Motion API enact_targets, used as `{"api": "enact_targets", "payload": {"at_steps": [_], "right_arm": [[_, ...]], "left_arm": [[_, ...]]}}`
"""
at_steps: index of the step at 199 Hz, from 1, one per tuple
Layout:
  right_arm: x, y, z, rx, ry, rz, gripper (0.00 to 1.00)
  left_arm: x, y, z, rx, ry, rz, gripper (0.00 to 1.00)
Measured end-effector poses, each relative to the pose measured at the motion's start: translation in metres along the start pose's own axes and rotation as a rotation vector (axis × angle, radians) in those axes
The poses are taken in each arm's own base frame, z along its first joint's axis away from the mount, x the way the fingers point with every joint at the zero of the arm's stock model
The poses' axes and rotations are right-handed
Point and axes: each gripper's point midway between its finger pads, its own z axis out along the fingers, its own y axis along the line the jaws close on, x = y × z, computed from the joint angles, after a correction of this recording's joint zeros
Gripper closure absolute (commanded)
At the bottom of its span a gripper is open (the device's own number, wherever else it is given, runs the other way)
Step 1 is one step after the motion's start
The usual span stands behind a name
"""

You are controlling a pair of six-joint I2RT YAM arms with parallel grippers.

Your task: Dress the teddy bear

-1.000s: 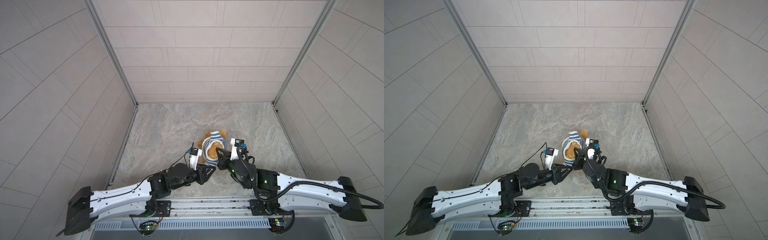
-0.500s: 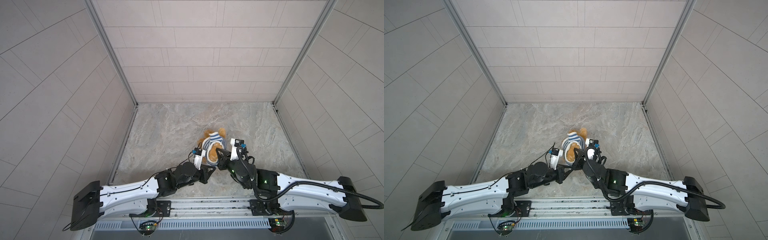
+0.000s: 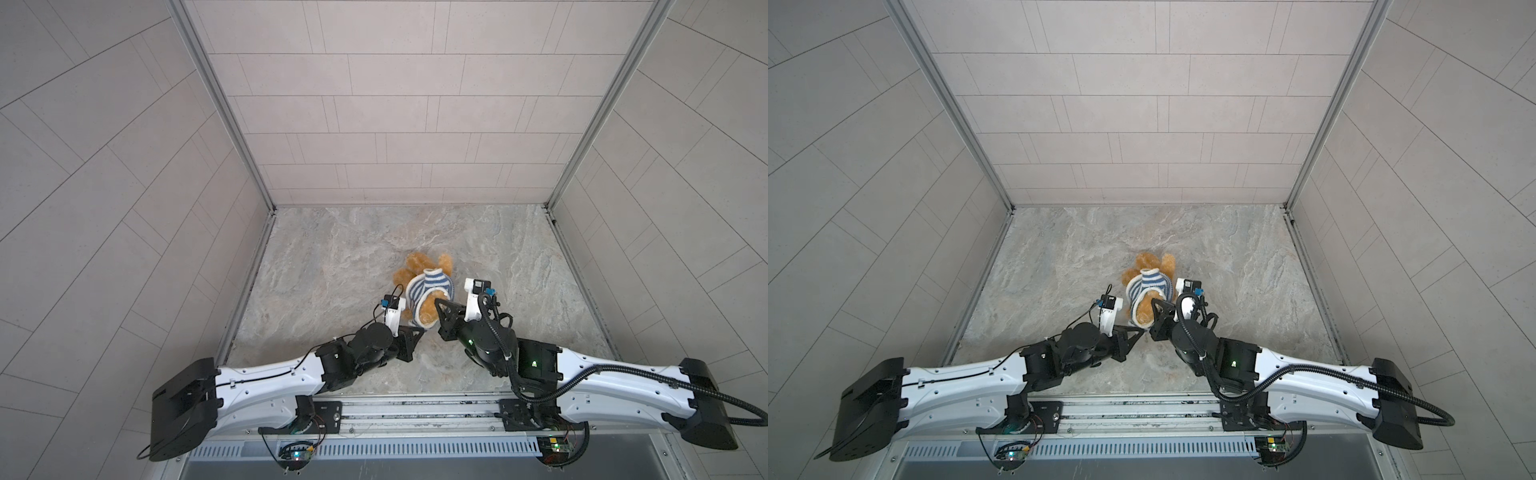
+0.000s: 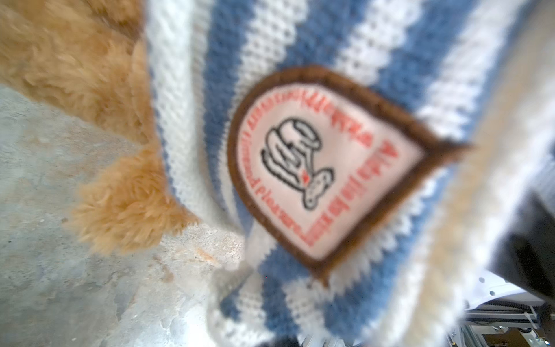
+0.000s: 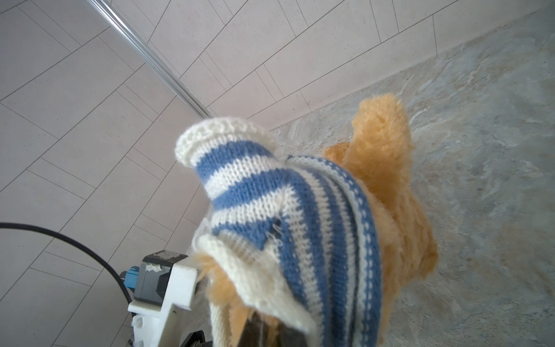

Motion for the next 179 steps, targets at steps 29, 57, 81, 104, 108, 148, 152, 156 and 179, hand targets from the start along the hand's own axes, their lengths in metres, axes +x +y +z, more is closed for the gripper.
{"api": "enact_targets", "payload": {"at_steps": [29, 57, 81, 104, 108, 148, 152, 156, 179], "right_arm": [[-0.002, 0.003, -0.001, -0.036, 0.019, 0.035, 1.0], [-0.004, 0.001, -0.004, -0.059, 0.023, 0.057, 1.0], [-0.006, 0.004, -0.006, -0.08, 0.029, 0.066, 1.0], [-0.013, 0.008, -0.009, -0.105, 0.015, 0.085, 1.0], [-0.014, 0.009, -0.009, -0.11, 0.016, 0.088, 1.0], [-0.006, 0.011, -0.005, -0.128, 0.058, 0.086, 1.0], [-0.005, 0.011, -0.005, -0.128, 0.063, 0.088, 1.0], [-0.004, 0.011, -0.004, -0.129, 0.067, 0.089, 1.0], [0.003, 0.011, 0.0, -0.133, 0.102, 0.091, 1.0]], "left_arm": [[-0.011, 0.006, -0.006, -0.001, -0.047, 0.012, 1.0], [-0.015, 0.004, -0.01, 0.012, -0.069, 0.037, 1.0], [-0.014, 0.004, -0.012, 0.031, -0.085, 0.049, 1.0], [-0.004, 0.02, -0.01, -0.008, -0.066, 0.059, 1.0], [-0.002, 0.022, -0.009, -0.015, -0.062, 0.06, 1.0], [0.005, 0.027, -0.005, -0.003, -0.057, 0.074, 1.0], [0.005, 0.028, -0.005, -0.003, -0.057, 0.074, 1.0], [0.006, 0.028, -0.005, -0.004, -0.057, 0.074, 1.0], [0.005, 0.031, -0.006, -0.011, -0.062, 0.072, 1.0]]}}
